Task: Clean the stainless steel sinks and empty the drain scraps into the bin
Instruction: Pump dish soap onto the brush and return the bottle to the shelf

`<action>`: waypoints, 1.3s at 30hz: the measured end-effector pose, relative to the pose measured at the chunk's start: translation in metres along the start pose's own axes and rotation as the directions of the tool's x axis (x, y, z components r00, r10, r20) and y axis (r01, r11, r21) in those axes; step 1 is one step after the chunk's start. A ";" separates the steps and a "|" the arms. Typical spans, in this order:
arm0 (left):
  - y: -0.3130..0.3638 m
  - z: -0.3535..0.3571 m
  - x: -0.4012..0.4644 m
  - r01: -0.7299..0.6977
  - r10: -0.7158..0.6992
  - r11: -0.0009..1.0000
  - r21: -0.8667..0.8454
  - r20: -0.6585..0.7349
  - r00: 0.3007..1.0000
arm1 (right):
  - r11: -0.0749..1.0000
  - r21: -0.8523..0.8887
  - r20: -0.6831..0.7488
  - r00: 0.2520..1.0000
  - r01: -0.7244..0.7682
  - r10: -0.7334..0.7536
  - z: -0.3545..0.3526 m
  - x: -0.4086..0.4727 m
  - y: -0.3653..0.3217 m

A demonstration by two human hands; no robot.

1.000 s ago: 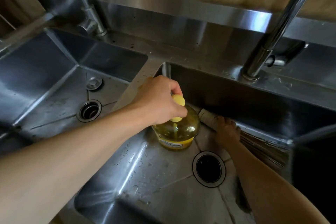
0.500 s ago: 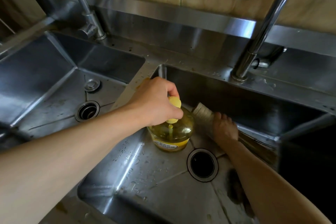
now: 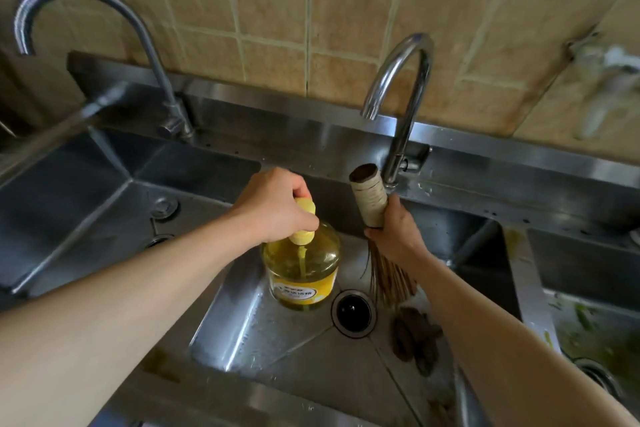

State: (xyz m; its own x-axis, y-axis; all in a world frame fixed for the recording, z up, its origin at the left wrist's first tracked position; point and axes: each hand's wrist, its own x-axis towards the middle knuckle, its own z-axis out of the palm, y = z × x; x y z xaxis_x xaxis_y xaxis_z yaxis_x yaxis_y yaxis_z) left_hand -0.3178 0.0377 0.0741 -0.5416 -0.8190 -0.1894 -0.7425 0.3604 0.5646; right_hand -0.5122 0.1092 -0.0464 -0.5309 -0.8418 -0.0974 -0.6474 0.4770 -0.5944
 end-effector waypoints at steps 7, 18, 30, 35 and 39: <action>-0.005 -0.025 -0.022 -0.075 0.075 0.997 0.002 0.002 0.997 | 0.997 0.071 -0.192 0.981 0.024 -0.010 -0.044 -0.041 -0.049; -0.019 -0.045 -0.045 -0.192 0.192 0.981 0.017 0.003 0.981 | 0.994 0.104 -0.355 0.935 0.016 0.022 -0.052 -0.097 -0.097; -0.009 -0.051 -0.050 -0.213 0.214 0.976 0.032 -0.008 0.977 | 0.992 0.120 -0.374 0.927 0.029 0.018 -0.063 -0.095 -0.109; -0.006 -0.048 -0.049 -0.183 0.183 0.983 0.022 0.002 0.983 | 0.979 0.193 -0.408 0.913 0.063 0.021 -0.065 -0.089 -0.102; -0.007 -0.042 -0.046 -0.144 0.144 0.989 0.040 0.007 0.990 | 0.991 0.123 -0.287 0.954 -0.055 0.088 -0.047 -0.086 -0.075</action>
State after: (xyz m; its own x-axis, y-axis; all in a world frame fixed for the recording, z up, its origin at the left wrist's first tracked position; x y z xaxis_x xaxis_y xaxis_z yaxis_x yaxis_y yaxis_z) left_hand -0.2711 0.0547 0.1126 -0.6458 -0.7553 -0.1117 -0.6715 0.4923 0.5537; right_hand -0.4431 0.1579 0.0437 -0.7206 -0.6883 0.0836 -0.5451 0.4879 -0.6818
